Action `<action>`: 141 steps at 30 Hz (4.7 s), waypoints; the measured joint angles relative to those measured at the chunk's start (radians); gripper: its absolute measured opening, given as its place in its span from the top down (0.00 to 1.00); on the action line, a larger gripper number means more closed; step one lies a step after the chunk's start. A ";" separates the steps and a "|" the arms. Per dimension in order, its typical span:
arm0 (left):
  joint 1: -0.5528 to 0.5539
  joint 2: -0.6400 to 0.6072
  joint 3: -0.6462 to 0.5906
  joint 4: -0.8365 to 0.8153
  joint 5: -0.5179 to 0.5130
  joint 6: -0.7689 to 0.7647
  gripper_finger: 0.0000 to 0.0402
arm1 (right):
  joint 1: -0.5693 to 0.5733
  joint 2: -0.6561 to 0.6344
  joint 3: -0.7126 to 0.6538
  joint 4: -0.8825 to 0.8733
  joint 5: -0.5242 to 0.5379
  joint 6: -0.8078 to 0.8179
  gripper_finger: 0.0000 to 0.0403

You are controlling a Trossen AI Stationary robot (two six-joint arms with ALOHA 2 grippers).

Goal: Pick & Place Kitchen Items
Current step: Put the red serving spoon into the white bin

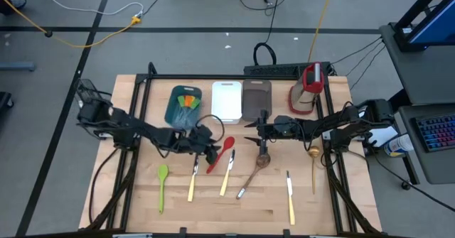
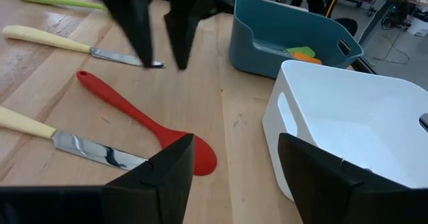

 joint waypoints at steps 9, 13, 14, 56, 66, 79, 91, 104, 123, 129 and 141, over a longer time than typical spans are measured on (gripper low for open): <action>-0.052 0.163 0.000 0.095 0.014 -0.079 0.54 | 0.000 0.000 0.000 0.000 0.000 0.000 0.48; -0.076 0.200 0.000 0.102 0.013 -0.049 0.54 | 0.000 0.000 0.000 0.000 0.000 0.000 0.48; -0.081 0.206 0.001 0.102 0.006 -0.044 0.54 | 0.000 0.000 0.000 0.000 0.000 0.000 0.48; -0.046 0.213 -0.001 0.083 -0.069 0.133 0.99 | 0.000 0.000 0.000 -0.002 0.000 0.000 0.50; -0.059 0.213 0.000 0.041 -0.073 0.154 0.78 | 0.000 0.000 0.000 -0.004 0.000 0.000 0.50; -0.134 0.340 0.006 -0.004 -0.211 0.013 0.77 | 0.000 0.000 0.000 -0.018 -0.001 0.015 0.50; -0.213 0.388 0.006 0.029 -0.343 -0.158 0.91 | 0.000 0.000 0.000 -0.016 -0.001 0.019 0.50; -0.119 0.137 -0.006 0.012 -0.322 0.096 0.92 | 0.000 0.000 0.000 -0.014 -0.001 0.019 0.50; 0.201 -0.076 -0.001 0.103 -0.142 0.254 0.92 | 0.000 0.000 0.000 -0.011 -0.001 0.019 0.50; 0.303 -0.076 -0.001 0.150 -0.072 0.195 0.92 | 0.000 0.000 0.000 -0.007 0.000 0.019 0.50; 0.470 -0.061 0.000 0.111 0.088 0.096 0.86 | 0.000 0.000 0.000 -0.006 0.000 0.019 0.50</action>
